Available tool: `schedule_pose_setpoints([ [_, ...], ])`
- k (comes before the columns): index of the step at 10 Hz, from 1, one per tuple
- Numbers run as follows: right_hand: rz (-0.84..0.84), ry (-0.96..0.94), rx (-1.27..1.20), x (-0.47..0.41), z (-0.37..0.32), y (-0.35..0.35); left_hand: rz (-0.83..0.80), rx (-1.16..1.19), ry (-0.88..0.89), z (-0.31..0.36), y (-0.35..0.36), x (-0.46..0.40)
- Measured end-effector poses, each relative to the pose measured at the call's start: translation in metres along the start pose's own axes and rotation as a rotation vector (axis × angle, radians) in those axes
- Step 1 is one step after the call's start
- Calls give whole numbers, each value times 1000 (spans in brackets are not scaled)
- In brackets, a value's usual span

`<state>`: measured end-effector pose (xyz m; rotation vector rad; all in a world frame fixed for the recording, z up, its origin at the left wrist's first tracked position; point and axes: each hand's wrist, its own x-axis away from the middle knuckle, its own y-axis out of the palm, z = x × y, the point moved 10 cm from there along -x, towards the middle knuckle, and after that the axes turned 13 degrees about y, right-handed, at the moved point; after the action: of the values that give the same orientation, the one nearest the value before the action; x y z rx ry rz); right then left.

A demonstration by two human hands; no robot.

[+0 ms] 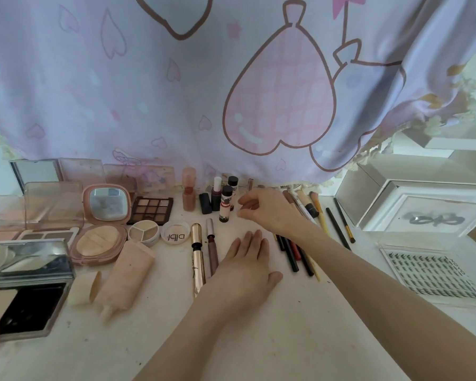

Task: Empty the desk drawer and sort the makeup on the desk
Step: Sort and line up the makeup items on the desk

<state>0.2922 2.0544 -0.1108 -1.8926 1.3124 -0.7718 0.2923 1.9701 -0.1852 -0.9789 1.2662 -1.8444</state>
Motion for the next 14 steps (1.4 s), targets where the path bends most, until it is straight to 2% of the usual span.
schedule_pose_setpoints([
  [1,76,44,-25,12,28,-27,51,-19,3,1,-5,-1],
  [3,347,293,34,28,113,-82,134,-39,-1,2,-16,-2],
  [4,377,374,72,32,138,-84,132,-47,-13,2,-15,-3],
  [5,361,389,147,30,143,-76,124,-53,-19,2,-14,-3],
  [7,459,401,137,20,136,-81,119,-52,-22,3,-15,-2],
  [10,329,506,289,-17,151,-72,109,-53,-22,2,-14,-3],
  [11,381,486,249,-18,156,-74,123,-53,-16,3,-15,-3],
  [12,528,449,31,6,149,-90,158,-37,-12,2,-18,-2],
  [13,579,385,-385,40,137,-97,321,89,-12,-1,-32,-1],
  [14,369,268,-891,66,117,-76,612,362,-16,-6,-55,8],
])
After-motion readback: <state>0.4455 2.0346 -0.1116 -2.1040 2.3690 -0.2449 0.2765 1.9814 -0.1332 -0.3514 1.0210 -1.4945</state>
